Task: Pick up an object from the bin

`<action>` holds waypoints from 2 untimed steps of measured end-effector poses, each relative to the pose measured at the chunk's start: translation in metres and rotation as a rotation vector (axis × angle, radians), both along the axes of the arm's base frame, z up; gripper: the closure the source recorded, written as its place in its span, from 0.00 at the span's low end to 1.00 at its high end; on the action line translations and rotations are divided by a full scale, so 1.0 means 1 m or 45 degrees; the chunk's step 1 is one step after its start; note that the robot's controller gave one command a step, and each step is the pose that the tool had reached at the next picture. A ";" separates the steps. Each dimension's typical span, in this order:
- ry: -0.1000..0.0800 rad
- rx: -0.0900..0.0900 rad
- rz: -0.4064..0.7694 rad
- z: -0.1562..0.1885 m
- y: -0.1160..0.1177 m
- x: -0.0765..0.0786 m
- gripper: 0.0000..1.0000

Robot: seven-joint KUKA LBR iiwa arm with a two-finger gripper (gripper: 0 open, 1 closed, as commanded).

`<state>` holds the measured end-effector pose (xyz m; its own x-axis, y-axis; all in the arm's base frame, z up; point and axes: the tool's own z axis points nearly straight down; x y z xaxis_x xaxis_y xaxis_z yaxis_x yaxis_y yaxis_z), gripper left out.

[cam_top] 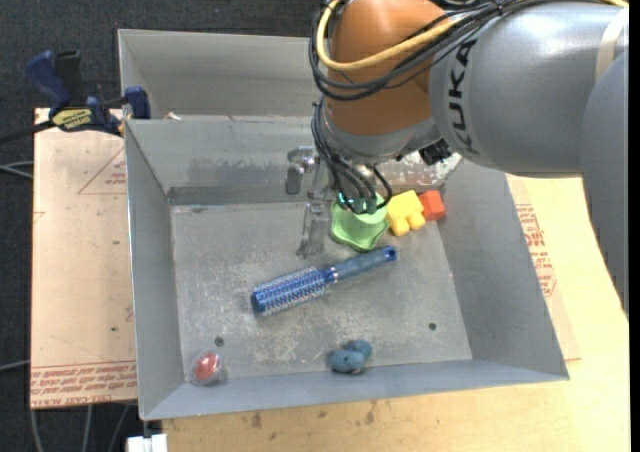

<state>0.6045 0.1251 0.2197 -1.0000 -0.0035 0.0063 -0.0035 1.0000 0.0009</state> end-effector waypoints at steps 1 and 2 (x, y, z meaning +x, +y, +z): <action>0.002 -0.002 -0.041 -0.112 -0.052 -0.015 0.00; -0.002 0.000 -0.148 -0.152 -0.035 -0.061 0.00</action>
Offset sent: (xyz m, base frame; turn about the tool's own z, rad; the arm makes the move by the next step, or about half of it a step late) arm -0.0134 -0.0501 -0.1070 0.0285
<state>0.5436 0.0903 0.0679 -0.9936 0.1125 0.0046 0.1125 0.9936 0.0011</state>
